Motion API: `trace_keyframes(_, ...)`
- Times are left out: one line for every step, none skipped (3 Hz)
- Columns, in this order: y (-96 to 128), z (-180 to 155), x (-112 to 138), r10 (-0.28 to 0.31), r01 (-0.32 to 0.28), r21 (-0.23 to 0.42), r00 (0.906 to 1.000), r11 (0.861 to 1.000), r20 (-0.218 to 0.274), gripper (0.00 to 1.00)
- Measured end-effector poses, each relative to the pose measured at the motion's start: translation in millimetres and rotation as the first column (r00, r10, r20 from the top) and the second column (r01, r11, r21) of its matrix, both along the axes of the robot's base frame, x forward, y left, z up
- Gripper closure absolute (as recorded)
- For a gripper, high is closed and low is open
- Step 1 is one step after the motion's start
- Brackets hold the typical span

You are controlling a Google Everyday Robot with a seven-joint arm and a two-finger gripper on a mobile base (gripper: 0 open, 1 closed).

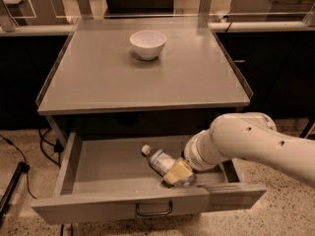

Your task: Pick blue plastic bottle from top drawer and place on counter

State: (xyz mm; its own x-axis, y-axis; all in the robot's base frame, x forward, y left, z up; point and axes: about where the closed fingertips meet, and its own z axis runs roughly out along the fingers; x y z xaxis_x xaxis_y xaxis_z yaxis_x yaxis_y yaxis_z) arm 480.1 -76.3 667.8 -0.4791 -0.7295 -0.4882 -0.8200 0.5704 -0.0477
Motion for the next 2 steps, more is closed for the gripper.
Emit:
trace_keyframes(-4,-16,1,-0.016,0.016,-0.008,0.9998,1.000,-0.015,0.23)
trace_keyframes(-5,-27,3,-0.020,0.020,-0.009,0.9994,1.000,-0.029,0.23)
